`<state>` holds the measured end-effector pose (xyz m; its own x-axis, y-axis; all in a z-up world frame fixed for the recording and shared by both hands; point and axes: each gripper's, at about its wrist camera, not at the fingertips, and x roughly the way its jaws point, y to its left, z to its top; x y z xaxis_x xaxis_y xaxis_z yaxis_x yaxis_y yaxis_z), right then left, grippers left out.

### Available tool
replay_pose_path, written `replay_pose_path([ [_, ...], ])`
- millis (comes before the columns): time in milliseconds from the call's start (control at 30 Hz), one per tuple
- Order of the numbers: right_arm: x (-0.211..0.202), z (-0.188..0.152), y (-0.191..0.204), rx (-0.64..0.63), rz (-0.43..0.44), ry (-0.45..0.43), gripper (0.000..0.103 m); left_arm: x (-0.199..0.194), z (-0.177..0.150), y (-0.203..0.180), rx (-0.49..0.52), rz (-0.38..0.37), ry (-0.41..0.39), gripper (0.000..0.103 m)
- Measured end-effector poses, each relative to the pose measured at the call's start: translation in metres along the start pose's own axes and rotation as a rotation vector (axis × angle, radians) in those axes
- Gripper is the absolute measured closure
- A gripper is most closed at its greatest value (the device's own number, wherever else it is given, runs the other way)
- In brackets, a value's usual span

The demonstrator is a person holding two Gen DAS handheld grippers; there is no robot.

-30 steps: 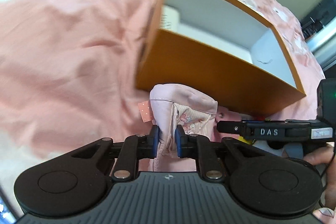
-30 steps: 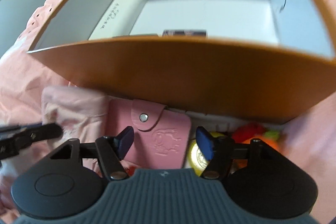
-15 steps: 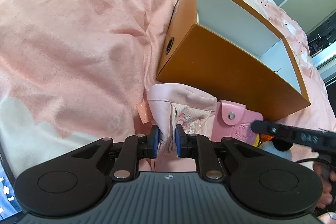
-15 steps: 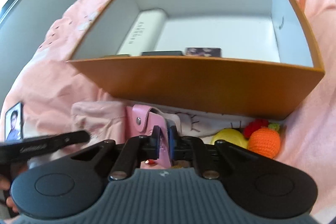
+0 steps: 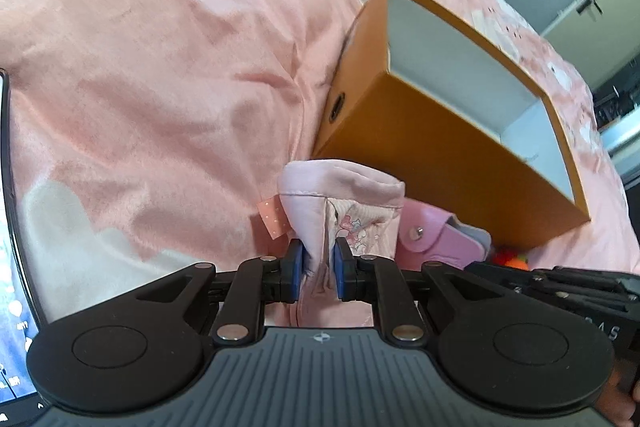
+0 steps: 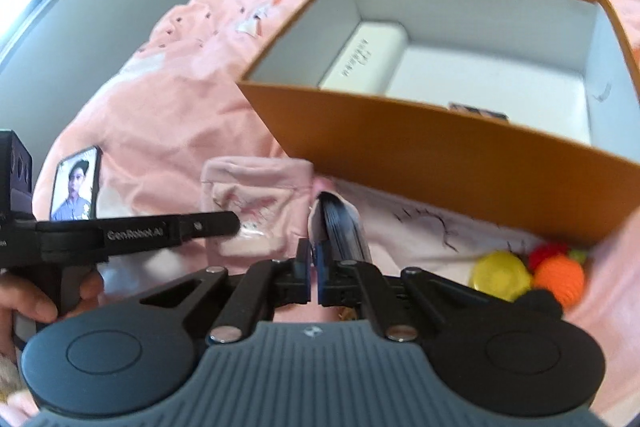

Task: Organize objects
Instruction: 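Hold the pink pouch with the left gripper while the right gripper grasps the pink card holder, then lift the pink pouch and pink card holder up toward the orange box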

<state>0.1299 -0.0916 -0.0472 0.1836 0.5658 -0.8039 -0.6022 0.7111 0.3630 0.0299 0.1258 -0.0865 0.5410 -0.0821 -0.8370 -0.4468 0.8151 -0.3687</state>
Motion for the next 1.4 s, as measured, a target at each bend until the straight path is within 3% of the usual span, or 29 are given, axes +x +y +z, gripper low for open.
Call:
replay_pose_path([
  [100, 0.007, 0.001, 0.006, -0.031, 0.048, 0.034, 0.101, 0.002, 0.002, 0.000, -0.009, 0.014, -0.002, 0.085],
  [200, 0.024, -0.004, 0.006, -0.024, 0.133, 0.159, 0.101, 0.007, 0.002, -0.004, 0.012, 0.011, 0.015, 0.085],
  [333, 0.036, -0.016, 0.004, 0.001, 0.155, 0.233, 0.100, 0.010, -0.001, -0.011, 0.057, 0.024, 0.019, 0.085],
  [533, 0.012, -0.018, 0.001, -0.039, 0.079, 0.185, 0.091, 0.011, -0.001, -0.007, 0.046, 0.013, 0.026, 0.085],
  [667, -0.009, -0.012, -0.006, -0.034, 0.048, 0.089, 0.089, 0.011, -0.002, -0.008, 0.054, 0.016, 0.027, 0.085],
  [767, -0.015, -0.003, -0.017, 0.004, 0.019, 0.036, 0.081, 0.010, -0.003, -0.008, 0.058, 0.019, 0.026, 0.085],
  [833, -0.012, 0.004, -0.025, 0.035, 0.004, 0.020, 0.065, 0.010, -0.003, -0.008, 0.058, 0.021, 0.027, 0.085],
  [900, -0.007, 0.010, -0.034, 0.072, -0.012, 0.005, 0.061, 0.010, -0.003, -0.008, 0.060, 0.024, 0.028, 0.085],
  [1267, -0.012, 0.026, -0.068, 0.119, -0.068, 0.003, 0.061, 0.015, 0.000, -0.010, 0.066, 0.022, 0.039, 0.085],
  [1400, 0.010, 0.040, -0.084, 0.160, -0.024, 0.100, 0.057, 0.016, 0.001, -0.009, 0.060, 0.026, 0.043, 0.085],
])
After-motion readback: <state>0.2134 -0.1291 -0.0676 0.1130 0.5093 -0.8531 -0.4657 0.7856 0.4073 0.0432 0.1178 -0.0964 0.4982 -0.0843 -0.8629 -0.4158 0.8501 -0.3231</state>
